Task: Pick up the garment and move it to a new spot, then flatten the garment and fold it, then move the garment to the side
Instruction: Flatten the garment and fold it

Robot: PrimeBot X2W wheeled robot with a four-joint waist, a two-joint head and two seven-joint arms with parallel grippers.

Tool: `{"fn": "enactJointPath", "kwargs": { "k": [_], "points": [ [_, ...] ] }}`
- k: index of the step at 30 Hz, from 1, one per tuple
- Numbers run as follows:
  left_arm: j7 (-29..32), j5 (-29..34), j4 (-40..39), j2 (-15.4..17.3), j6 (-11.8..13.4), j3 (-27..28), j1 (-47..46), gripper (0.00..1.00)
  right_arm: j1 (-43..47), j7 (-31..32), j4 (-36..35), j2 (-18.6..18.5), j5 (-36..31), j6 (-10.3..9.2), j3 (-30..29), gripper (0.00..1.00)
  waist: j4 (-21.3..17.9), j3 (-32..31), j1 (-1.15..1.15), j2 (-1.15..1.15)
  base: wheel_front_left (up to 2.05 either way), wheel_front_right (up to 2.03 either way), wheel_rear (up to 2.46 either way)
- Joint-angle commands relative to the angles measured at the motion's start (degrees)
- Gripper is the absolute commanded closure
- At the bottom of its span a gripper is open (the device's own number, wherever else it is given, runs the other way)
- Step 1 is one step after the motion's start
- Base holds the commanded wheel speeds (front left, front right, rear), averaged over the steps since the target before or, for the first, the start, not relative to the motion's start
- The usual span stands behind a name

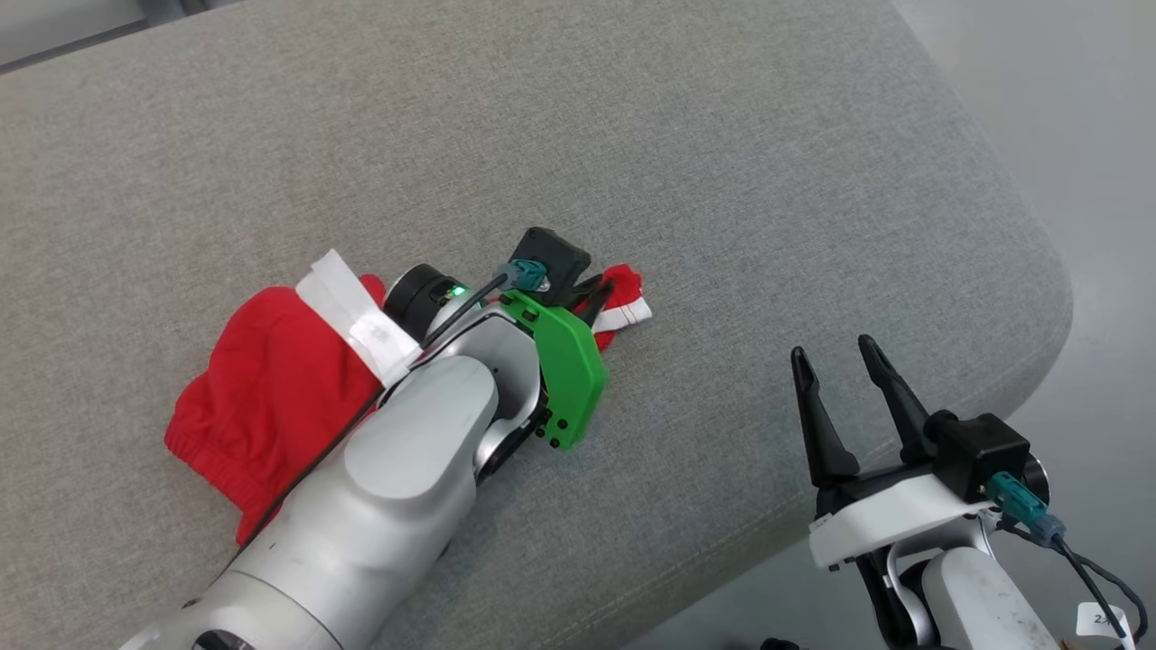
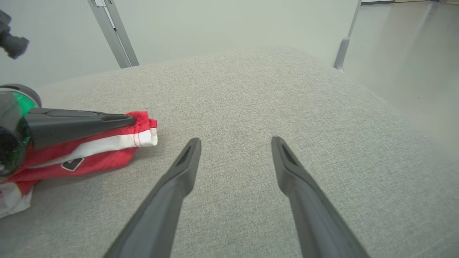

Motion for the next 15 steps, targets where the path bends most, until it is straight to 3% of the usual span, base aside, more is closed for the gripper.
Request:
{"fn": "enactJointPath", "kwargs": {
  "k": [1,2,3,4,11,15],
  "points": [
    [-0.7,0.4,0.7,0.2,0.1,0.2,-1.2,0.51,-0.2,-0.2,0.1,0.0,0.3,-0.04,-0.1,0.0,-0.9,0.9,0.0,0.0,0.0,0.0,0.0],
    [-1.6,0.3,2.0,0.2,0.2,0.3,-1.3,0.39,-0.1,-0.2,0.1,0.0,0.3,-0.04,-0.2,0.0,-0.8,0.8,0.0,0.0,0.0,0.0,0.0],
    [-2.3,0.2,3.1,0.1,0.1,0.2,-1.4,0.14,0.1,-0.2,0.2,0.0,0.1,-0.04,-0.5,0.0,-0.6,0.7,0.0,0.0,0.0,0.0,0.0],
    [-2.7,-0.5,3.8,0.1,-0.1,0.1,-1.5,0.0,0.3,-0.2,0.4,0.0,-0.1,-0.04,-0.7,0.0,-0.3,0.5,0.0,0.0,0.0,0.0,0.0],
    [-5.1,-8.7,-2.5,0.0,-0.8,0.6,-2.8,0.0,0.8,-0.2,0.4,0.0,-2.0,-0.04,-1.2,0.0,2.9,-3.0,0.0,0.0,0.0,0.0,0.0],
    [-7.8,-11.3,-9.3,0.0,1.3,2.1,-3.5,0.0,1.6,-0.2,-0.4,0.0,-3.8,-0.04,-2.3,0.0,6.0,-5.9,0.0,0.0,0.0,0.0,0.0]
  ]
}}
